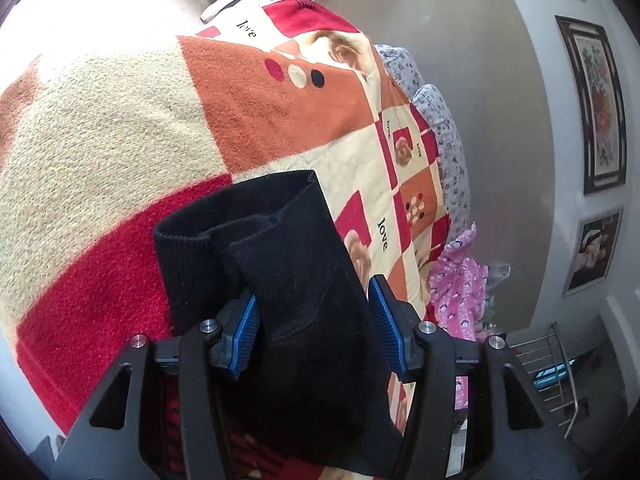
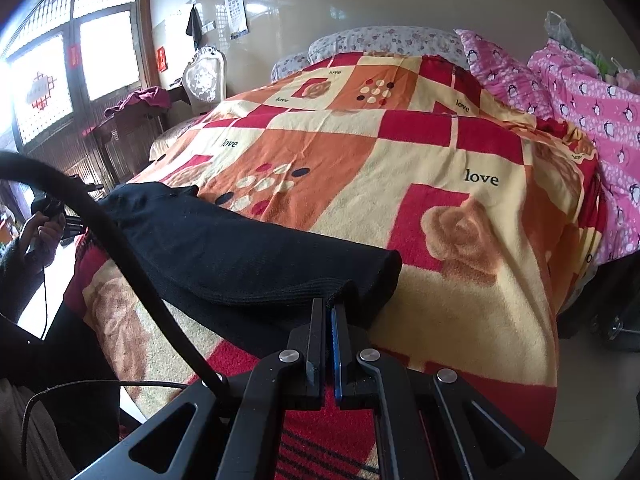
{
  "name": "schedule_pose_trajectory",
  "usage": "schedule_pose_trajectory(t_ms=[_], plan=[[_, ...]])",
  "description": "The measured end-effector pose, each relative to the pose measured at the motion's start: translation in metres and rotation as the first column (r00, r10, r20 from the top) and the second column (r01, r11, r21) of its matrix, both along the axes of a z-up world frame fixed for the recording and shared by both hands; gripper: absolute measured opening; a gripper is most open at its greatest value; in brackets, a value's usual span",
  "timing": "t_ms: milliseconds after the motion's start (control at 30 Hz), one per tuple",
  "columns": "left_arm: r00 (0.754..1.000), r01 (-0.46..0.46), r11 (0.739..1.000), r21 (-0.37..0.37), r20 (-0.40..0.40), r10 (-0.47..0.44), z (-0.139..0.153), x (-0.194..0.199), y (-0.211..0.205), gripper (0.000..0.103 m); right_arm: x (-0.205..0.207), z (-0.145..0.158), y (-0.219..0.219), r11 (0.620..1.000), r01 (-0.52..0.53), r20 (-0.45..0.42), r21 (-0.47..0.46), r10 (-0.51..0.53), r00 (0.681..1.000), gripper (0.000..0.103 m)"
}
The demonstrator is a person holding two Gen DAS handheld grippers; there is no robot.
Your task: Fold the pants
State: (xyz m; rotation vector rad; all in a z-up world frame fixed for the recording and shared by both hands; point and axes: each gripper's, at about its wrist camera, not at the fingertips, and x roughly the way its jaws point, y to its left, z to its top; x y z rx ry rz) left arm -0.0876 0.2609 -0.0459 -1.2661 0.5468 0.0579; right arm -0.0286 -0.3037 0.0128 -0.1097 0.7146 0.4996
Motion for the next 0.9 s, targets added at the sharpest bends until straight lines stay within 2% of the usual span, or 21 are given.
schedule_pose_trajectory(t_ms=[33, 67, 133, 267, 333, 433, 633, 700, 833, 900], plan=[[1.0, -0.004, 0.999, 0.036, -0.008, 0.004, 0.001, -0.002, -0.003, 0.018, 0.0, 0.0, 0.0, 1.0, 0.002, -0.002, 0.001, -0.002, 1.0, 0.001], [1.0, 0.011, 0.997, 0.076, -0.012, -0.01, 0.004, -0.002, -0.006, 0.004, 0.0, -0.001, 0.0, 1.0, 0.003, -0.002, 0.002, -0.003, 1.0, 0.002], [1.0, 0.008, 0.987, 0.159, 0.003, -0.009, 0.012, -0.008, -0.012, 0.004, 0.0, -0.001, -0.001, 1.0, 0.005, -0.003, 0.002, -0.005, 1.0, 0.002], [0.998, 0.027, 0.972, 0.232, 0.051, -0.04, 0.032, -0.02, -0.015, 0.004, 0.0, -0.001, -0.002, 1.0, 0.001, -0.009, 0.006, -0.001, 1.0, 0.002], [0.997, 0.04, 0.969, 0.243, 0.058, -0.056, 0.036, -0.024, -0.012, 0.004, -0.002, 0.002, -0.003, 1.0, -0.002, -0.001, 0.006, 0.002, 1.0, 0.001], [0.998, 0.048, 0.974, 0.22, 0.04, -0.058, 0.032, -0.025, -0.002, 0.004, -0.004, 0.006, -0.003, 1.0, -0.02, 0.002, -0.003, 0.02, 1.0, 0.001], [0.998, 0.053, 0.981, 0.187, -0.05, -0.045, 0.007, -0.028, 0.014, 0.004, -0.014, 0.01, -0.004, 0.998, -0.06, -0.007, -0.024, 0.06, 0.998, 0.001], [0.994, 0.081, 0.977, 0.197, -0.089, -0.064, -0.004, -0.022, 0.012, 0.004, -0.014, 0.003, -0.006, 0.997, -0.064, -0.034, -0.033, 0.063, 0.997, 0.001], [0.994, 0.09, 0.962, 0.259, -0.085, -0.07, -0.002, -0.019, 0.007, 0.004, -0.015, -0.011, -0.007, 0.997, -0.062, -0.075, -0.043, 0.058, 0.995, 0.001], [0.993, 0.096, 0.955, 0.28, -0.091, -0.073, -0.002, -0.018, 0.006, 0.004, -0.016, -0.015, -0.006, 0.996, -0.044, -0.068, -0.078, 0.039, 0.997, 0.001]])
